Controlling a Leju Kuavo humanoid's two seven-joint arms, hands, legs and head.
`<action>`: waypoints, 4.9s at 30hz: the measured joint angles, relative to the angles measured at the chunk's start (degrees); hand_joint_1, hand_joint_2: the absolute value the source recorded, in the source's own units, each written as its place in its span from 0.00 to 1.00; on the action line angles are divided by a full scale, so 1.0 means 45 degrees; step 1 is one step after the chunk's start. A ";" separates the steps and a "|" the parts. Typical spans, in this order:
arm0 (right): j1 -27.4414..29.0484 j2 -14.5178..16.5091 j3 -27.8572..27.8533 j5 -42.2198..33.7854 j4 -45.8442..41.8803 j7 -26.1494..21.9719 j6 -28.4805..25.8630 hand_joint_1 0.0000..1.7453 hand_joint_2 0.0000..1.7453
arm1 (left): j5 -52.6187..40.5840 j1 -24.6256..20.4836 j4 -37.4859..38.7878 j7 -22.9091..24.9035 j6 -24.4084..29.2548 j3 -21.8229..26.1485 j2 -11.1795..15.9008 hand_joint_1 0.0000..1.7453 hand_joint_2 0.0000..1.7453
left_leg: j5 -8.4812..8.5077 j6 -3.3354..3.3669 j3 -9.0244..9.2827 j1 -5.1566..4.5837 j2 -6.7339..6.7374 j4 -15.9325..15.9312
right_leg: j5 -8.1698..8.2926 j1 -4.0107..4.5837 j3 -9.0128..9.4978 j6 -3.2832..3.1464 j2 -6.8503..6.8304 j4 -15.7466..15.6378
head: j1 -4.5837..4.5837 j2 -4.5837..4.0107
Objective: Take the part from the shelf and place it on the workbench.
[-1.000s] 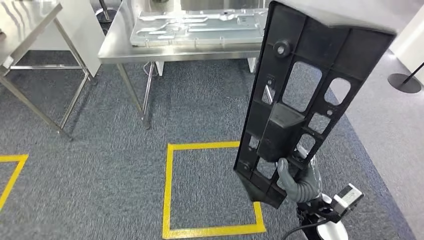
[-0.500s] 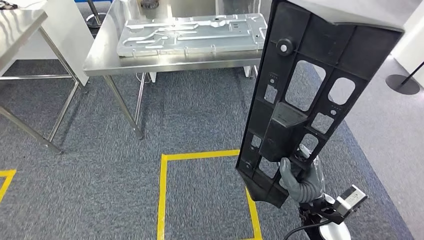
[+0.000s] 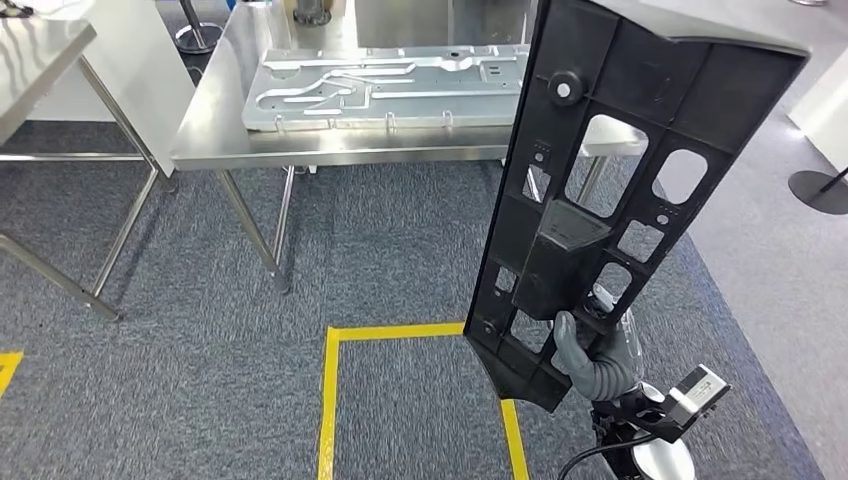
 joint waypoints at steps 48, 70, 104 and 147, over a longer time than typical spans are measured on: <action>-0.4812 0.0066 -0.0171 -0.0872 0.1215 0.2120 0.1579 1.00 1.00 | -0.0132 -0.0060 0.0075 0.0129 -0.0107 0.0199 -0.0098 0.00 1.00 | 0.1754 -0.0506 -0.2317 0.0269 0.0242 0.0318 | -0.0372 0.0034 0.1977 -0.0147 0.0261 -0.1058 | -0.0007 0.0000; -0.6828 0.0237 -0.0114 -0.1257 0.3033 0.2583 0.1518 1.00 1.00 | -0.0221 -0.0029 0.0117 0.0151 0.0044 0.0386 -0.0296 0.00 1.00 | -0.0099 -0.0475 -0.1953 0.0127 0.0171 0.2836 | 0.1034 0.0318 0.0704 -0.0857 0.0180 -0.1358 | 0.0033 0.0000; -1.3119 0.0283 0.3480 1.4862 1.1882 0.3612 -0.3903 0.75 0.75 | -0.1059 -0.0045 0.0117 -0.0284 0.0030 0.0660 -0.0267 0.00 1.00 | 0.0175 -0.0630 -0.3185 0.0270 0.0350 0.3396 | 0.1034 0.0151 0.0542 -0.0695 0.0327 -0.1132 | 0.0033 0.0000; -1.3302 0.0556 0.4255 1.2671 1.6100 0.2680 -0.3915 0.00 0.00 | -0.1027 0.0102 0.0119 -0.0036 -0.0622 0.1270 -0.0068 0.00 0.00 | 0.1568 -0.0126 -0.1721 0.0297 0.0898 0.0083 | -0.0697 0.0200 -0.1137 0.0079 0.0260 0.1800 | 0.0046 0.0000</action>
